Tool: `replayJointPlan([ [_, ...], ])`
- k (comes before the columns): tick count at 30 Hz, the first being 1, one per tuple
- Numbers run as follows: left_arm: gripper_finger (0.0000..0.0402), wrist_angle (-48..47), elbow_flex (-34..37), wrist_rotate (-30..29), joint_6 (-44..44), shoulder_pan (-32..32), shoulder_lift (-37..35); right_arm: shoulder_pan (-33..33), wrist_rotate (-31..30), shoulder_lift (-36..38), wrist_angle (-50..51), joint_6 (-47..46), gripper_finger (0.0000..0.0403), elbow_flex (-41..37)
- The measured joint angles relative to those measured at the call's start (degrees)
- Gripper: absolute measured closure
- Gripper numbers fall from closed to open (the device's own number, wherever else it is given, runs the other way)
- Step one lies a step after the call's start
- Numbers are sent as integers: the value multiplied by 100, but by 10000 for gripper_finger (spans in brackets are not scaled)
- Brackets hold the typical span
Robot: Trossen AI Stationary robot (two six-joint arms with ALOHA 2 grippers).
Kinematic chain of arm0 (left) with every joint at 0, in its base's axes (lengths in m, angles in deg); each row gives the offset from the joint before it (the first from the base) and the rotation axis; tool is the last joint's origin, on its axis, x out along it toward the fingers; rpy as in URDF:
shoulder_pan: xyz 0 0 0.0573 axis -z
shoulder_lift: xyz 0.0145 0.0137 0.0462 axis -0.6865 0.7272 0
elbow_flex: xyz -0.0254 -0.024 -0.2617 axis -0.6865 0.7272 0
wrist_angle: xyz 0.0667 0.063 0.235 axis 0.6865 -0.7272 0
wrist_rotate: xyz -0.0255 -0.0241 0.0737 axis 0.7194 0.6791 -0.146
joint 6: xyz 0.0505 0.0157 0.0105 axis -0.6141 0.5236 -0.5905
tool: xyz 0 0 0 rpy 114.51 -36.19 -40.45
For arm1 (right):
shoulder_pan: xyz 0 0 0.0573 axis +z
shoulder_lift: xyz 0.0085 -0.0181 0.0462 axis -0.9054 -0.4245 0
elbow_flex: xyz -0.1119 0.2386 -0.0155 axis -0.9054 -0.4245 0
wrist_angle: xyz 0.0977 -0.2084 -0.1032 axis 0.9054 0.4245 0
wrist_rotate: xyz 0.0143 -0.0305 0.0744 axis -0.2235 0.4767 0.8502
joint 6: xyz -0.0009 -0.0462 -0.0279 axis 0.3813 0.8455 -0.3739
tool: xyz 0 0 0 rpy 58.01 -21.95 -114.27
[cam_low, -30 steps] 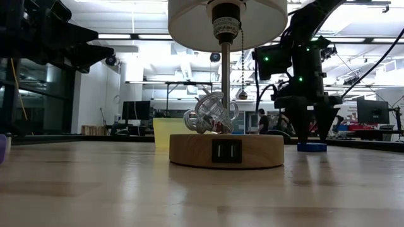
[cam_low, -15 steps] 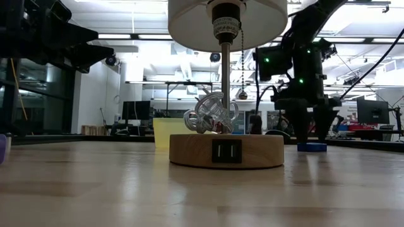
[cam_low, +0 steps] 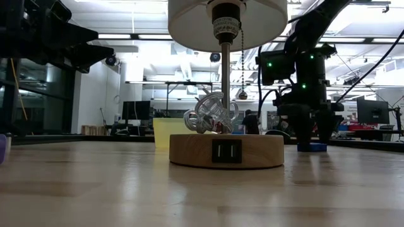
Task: Pick & Place Office items
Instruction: Put the blue timer into the black bin
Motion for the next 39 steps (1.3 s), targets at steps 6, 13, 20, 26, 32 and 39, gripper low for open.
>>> replayJointPlan([
  [6, 109, 0, 0, 0, -1, 0, -1, -56, 88, 0, -79, 30, 34, 0],
  [13, 109, 0, 0, 0, 0, 0, 0, -58, 160, -1, -70, 0, 35, 0],
  [20, 109, 0, 0, 0, -1, 0, -1, -58, 173, -1, -67, -27, 66, 0],
  [26, 109, 0, 0, 0, -1, 0, -2, -58, 174, 0, -64, -29, 98, 0],
  [32, 109, 0, 0, 0, -1, 0, -1, -56, 174, 0, -64, -29, 116, 0],
  [39, 109, 0, 0, 0, -1, 0, -2, -58, 187, 0, -66, -29, 117, 0],
])
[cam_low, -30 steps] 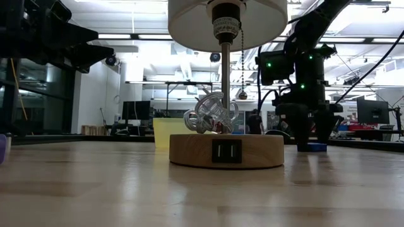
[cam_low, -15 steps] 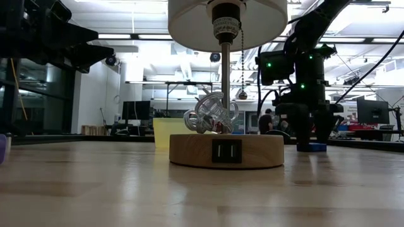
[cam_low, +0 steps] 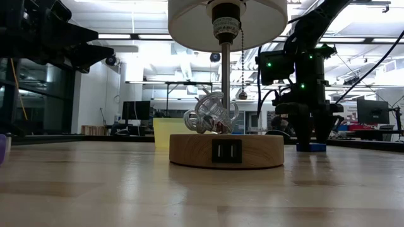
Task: Pick & Place Office items
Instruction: Put the blue timer into the black bin
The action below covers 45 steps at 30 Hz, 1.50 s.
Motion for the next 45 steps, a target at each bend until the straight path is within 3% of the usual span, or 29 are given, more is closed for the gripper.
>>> replayJointPlan([
  [17, 109, 0, 0, 0, 0, 0, 0, 2, 34, 157, 11, -4, 119, 0],
  [45, 109, 2, 0, 0, 1, 0, 0, 18, 330, 2719, 887, -235, 119, 0],
])
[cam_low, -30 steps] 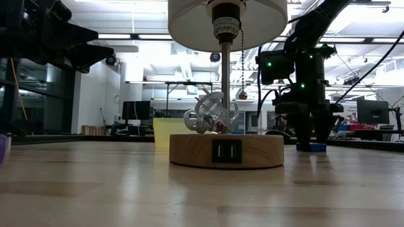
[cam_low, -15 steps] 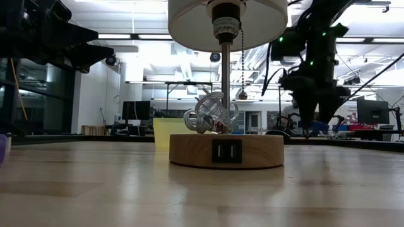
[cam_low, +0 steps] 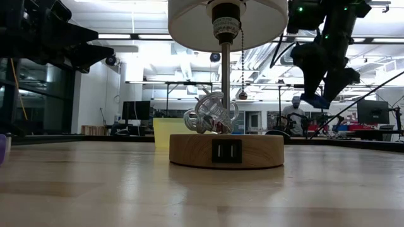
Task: Pick & Place Office items
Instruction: Put the blue timer into the black bin
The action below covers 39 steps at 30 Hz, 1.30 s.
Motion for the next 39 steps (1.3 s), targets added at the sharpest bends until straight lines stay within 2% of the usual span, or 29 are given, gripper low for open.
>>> replayJointPlan([
  [10, 109, -2, 0, 0, -1, 0, 0, 19, 532, 62, 9, 224, 119, 0],
  [16, 109, -2, 0, 0, -1, 0, 2, 356, 565, 62, 11, 441, 119, 0],
  [25, 109, -2, 0, 0, 0, 0, 0, 1170, 556, 62, 177, 405, 119, 0],
  [39, 109, -2, 0, 0, -1, 0, 0, 2901, 408, 59, 492, -677, 119, 0],
])
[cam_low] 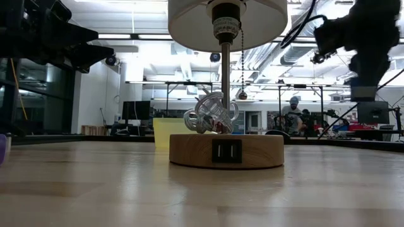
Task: Pick & Place Office items
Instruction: Put the blue timer into the black bin
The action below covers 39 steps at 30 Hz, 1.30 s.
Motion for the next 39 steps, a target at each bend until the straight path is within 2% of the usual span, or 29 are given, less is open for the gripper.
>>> replayJointPlan([
  [8, 109, 0, 0, 0, 1, 0, 2, 1172, -57, 0, -29, -928, 119, 0],
  [21, 109, 0, 0, 0, 0, 0, 1, 2888, -490, -4, -512, -2098, 119, 0],
  [29, 109, 0, 0, 0, 2, 0, 2, 3690, -867, -4, -1292, -2409, 119, 0],
  [39, 109, 0, 0, 0, 0, 0, 1, 4337, -900, -331, -2192, -2544, 119, 0],
])
